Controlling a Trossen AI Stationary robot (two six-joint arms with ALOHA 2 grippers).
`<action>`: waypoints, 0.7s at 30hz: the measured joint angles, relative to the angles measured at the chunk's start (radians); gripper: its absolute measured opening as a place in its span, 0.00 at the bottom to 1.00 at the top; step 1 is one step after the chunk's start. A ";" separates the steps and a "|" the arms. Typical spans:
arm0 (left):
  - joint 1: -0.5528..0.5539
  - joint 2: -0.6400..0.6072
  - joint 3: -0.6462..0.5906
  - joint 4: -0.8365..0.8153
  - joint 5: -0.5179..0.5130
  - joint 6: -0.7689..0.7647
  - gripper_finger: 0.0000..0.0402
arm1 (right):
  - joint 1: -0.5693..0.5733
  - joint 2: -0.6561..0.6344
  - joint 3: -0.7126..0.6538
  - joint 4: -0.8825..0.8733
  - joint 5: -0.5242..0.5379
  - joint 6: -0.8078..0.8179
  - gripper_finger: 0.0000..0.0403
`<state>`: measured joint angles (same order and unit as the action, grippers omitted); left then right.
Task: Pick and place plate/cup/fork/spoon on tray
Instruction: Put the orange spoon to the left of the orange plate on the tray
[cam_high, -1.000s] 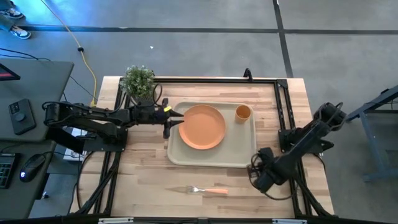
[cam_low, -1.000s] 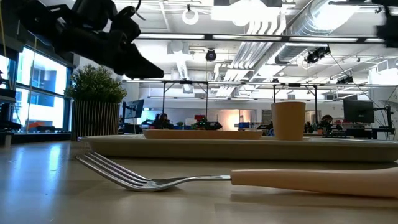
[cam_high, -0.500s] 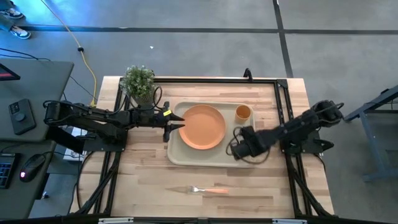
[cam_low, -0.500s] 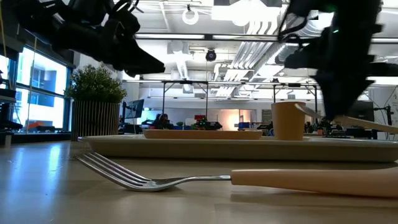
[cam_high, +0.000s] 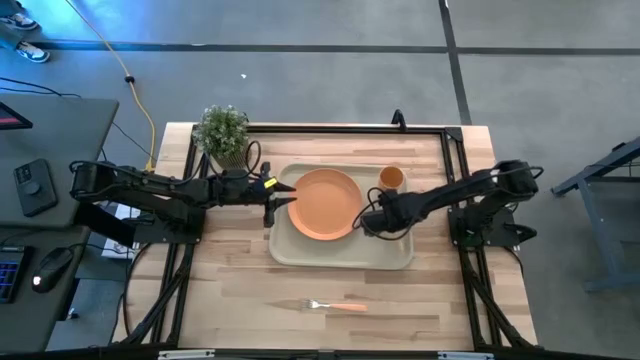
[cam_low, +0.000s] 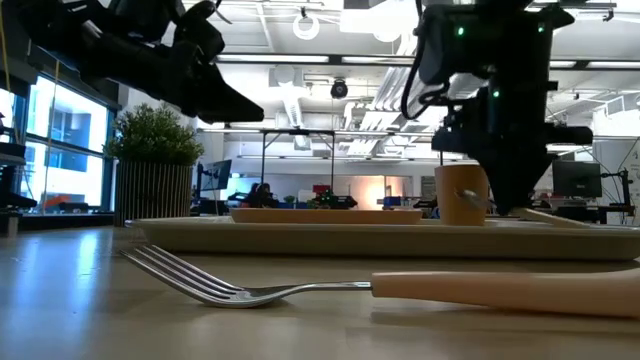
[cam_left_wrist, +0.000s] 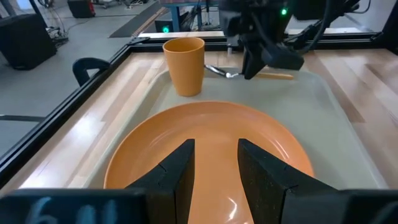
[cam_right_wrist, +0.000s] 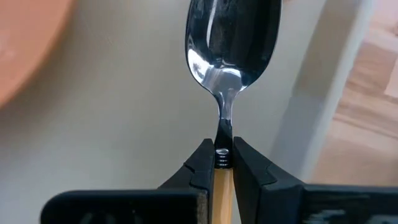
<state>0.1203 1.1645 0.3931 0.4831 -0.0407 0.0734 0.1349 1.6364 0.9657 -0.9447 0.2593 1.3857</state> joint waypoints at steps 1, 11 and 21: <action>-0.002 0.000 0.000 0.000 -0.001 0.000 0.28 | 0.000 0.010 0.000 0.003 -0.005 -0.004 0.05; -0.004 0.000 0.000 0.008 -0.002 0.009 0.28 | -0.019 0.046 0.000 0.000 -0.025 -0.033 0.05; -0.002 0.000 -0.001 -0.022 -0.093 -0.029 0.28 | -0.011 -0.050 0.002 0.268 0.031 -0.169 0.05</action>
<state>0.1187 1.1645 0.3923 0.4615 -0.1334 0.0448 0.1237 1.5865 0.9673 -0.6763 0.2902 1.2171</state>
